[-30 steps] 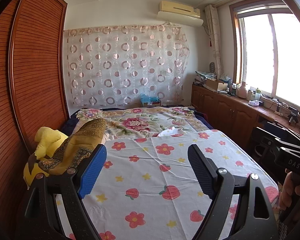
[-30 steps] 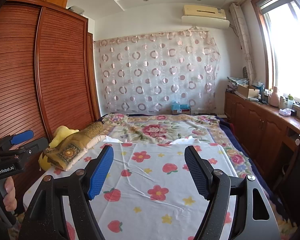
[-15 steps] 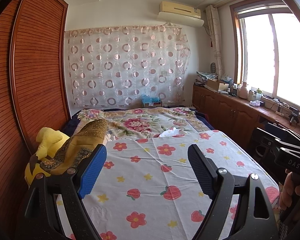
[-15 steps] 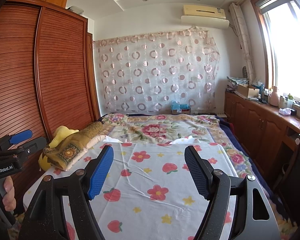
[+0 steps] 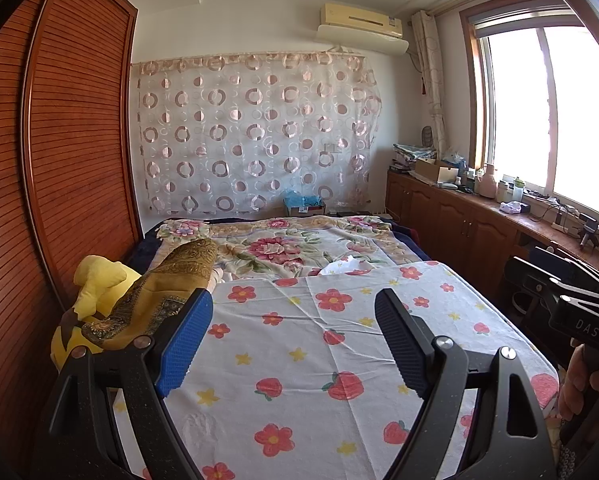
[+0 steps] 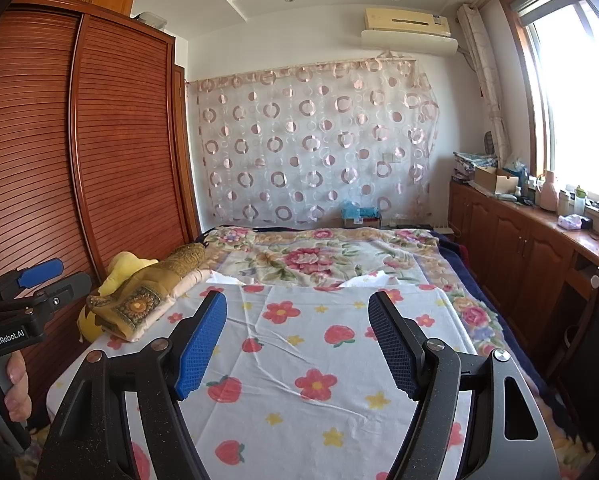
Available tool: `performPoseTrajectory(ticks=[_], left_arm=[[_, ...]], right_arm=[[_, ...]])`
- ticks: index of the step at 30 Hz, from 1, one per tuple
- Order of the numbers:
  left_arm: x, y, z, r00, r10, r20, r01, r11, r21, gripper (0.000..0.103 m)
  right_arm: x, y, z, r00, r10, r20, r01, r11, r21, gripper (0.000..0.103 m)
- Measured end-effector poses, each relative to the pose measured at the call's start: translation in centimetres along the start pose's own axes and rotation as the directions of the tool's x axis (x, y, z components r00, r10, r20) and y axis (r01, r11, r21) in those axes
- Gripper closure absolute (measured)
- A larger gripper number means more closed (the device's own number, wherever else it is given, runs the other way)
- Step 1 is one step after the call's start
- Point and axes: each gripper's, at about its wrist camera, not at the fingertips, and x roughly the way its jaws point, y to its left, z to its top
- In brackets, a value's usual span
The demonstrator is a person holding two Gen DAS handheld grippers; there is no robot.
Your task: Fold small clothes
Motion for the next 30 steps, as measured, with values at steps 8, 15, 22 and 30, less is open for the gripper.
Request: performPoseTrajectory(ticks=[8, 15, 22, 30], left_arm=[[0.00, -0.02, -0.05, 1.000, -0.001, 0.001, 0.001, 1.000, 0.001, 0.019], [-0.02, 0.03, -0.10, 1.000, -0.001, 0.001, 0.001, 1.000, 0.000, 0.019], [0.00, -0.05, -0.18, 1.000, 0.000, 0.002, 0.000, 1.000, 0.001, 0.019], [-0.01, -0.02, -0.26, 1.000, -0.002, 0.002, 0.002, 1.000, 0.001, 0.019]], right_arm=[[-0.06, -0.19, 0.00, 1.000, -0.001, 0.000, 0.001, 1.000, -0.002, 0.028], [-0.06, -0.37, -0.03, 1.000, 0.000, -0.001, 0.000, 1.000, -0.004, 0.028], [-0.09, -0.60, -0.11, 1.000, 0.005, 0.001, -0.005, 1.000, -0.007, 0.028], [-0.09, -0.94, -0.11, 1.000, 0.005, 0.000, -0.005, 1.000, -0.006, 0.028]])
